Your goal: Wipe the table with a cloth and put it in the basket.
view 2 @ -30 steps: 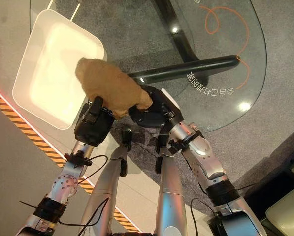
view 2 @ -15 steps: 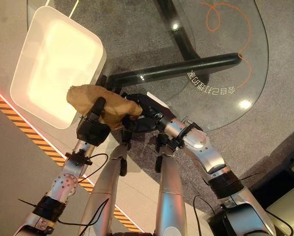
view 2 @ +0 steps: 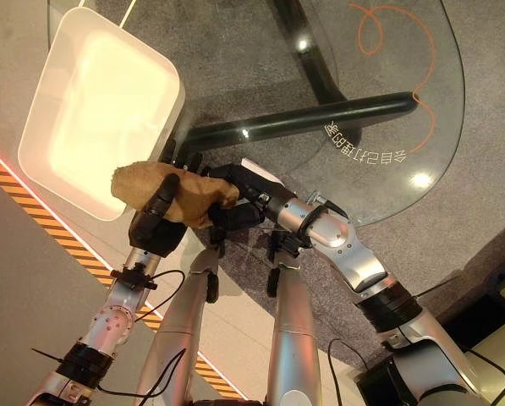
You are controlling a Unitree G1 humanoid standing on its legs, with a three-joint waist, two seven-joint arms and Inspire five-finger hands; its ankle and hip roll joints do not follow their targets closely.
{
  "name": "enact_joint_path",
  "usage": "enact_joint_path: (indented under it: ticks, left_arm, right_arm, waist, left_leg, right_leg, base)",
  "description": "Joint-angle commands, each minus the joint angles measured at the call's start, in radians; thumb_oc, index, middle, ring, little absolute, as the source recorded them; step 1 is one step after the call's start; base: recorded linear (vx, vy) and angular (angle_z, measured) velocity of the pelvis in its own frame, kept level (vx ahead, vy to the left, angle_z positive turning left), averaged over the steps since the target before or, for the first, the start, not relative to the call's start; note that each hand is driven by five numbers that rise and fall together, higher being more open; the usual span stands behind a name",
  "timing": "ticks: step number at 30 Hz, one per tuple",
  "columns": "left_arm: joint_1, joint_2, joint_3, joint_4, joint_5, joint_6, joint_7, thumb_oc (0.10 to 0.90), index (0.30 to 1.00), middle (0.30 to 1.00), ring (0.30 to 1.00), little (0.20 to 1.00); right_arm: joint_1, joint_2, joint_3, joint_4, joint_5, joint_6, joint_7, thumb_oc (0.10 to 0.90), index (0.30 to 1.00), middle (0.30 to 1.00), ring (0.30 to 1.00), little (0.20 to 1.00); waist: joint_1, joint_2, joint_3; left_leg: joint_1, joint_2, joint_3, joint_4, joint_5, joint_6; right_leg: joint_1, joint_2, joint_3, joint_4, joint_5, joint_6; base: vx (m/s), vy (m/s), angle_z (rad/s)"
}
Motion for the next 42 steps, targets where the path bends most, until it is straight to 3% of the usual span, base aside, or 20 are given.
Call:
enact_joint_path:
  ticks: [1,14,24,30,36,40,42]
  left_arm:
    - [-0.028,-0.036,0.031,-0.188,-0.017,-0.046,-0.106,0.1,0.3,0.3,0.3,0.2]
    - [-0.012,-0.052,0.047,-0.19,-0.002,-0.042,-0.116,0.1,0.3,0.3,0.3,0.2]
    - [0.029,-0.068,0.072,-0.196,0.02,-0.043,-0.116,0.1,0.3,0.3,0.3,0.2]
    - [0.052,-0.089,0.097,-0.21,0.035,-0.039,-0.118,0.1,0.3,0.3,0.3,0.2]
    - [0.062,-0.093,0.125,-0.231,0.038,-0.08,-0.143,0.1,0.3,0.3,0.3,0.2]
    - [0.057,-0.079,0.144,-0.243,0.059,-0.152,-0.16,0.1,0.3,0.3,0.3,0.2]
    - [0.046,-0.055,0.164,-0.266,0.107,-0.233,-0.135,0.1,0.3,0.3,0.3,0.2]
  right_arm:
    - [0.032,0.012,0.035,-0.142,-0.016,-0.035,-0.017,0.8,0.9,0.9,0.9,0.9]
    - [0.069,0.014,-0.029,-0.164,-0.017,-0.056,-0.062,0.8,0.9,0.9,0.9,0.9]
    - [0.14,0.035,-0.174,-0.234,0.062,-0.214,-0.143,0.8,0.9,0.9,0.9,0.9]
    - [0.201,0.095,-0.27,-0.277,0.113,-0.303,-0.193,0.8,0.9,0.9,0.9,0.9]
    - [0.248,0.129,-0.301,-0.284,0.123,-0.285,-0.188,0.8,0.9,0.9,0.9,0.9]
    - [0.264,0.131,-0.292,-0.271,0.121,-0.244,-0.162,0.8,0.9,0.9,0.9,0.9]
    - [0.277,0.13,-0.273,-0.259,0.132,-0.207,-0.14,0.8,0.9,0.9,0.9,0.9]
  waist:
    - [0.01,-0.005,-0.026]
    - [0.002,-0.007,-0.026]
    - [-0.013,-0.014,-0.026]
    - [-0.026,-0.014,-0.026]
    - [-0.032,-0.014,-0.026]
    - [-0.03,-0.012,-0.026]
    - [-0.026,-0.009,-0.026]
  left_leg:
    - [0.021,-0.053,0.019,0.08,-0.118,0.006]
    - [0.021,-0.052,0.024,0.081,-0.121,0.009]
    - [0.032,-0.046,0.03,0.077,-0.129,0.016]
    - [0.035,-0.04,0.039,0.073,-0.135,0.022]
    - [0.041,-0.038,0.046,0.061,-0.133,0.024]
    - [0.048,-0.038,0.047,0.053,-0.13,0.022]
    - [0.053,-0.04,0.047,0.048,-0.128,0.019]
  right_leg:
    - [0.023,0.071,-0.005,-0.086,0.057,0.022]
    - [0.018,0.075,0.001,-0.079,0.055,0.023]
    - [0.02,0.084,0.014,-0.071,0.055,0.028]
    - [0.019,0.092,0.027,-0.07,0.055,0.03]
    - [0.022,0.095,0.033,-0.078,0.057,0.03]
    - [0.03,0.093,0.032,-0.086,0.057,0.029]
    - [0.038,0.091,0.028,-0.091,0.055,0.027]
  base:
    - [0.0,0.0,0.0]
    - [0.0,0.0,0.0]
    - [0.0,0.0,0.0]
    - [0.0,0.0,0.0]
    - [0.0,0.0,0.0]
    - [0.0,0.0,0.0]
    - [0.0,0.005,-0.02]
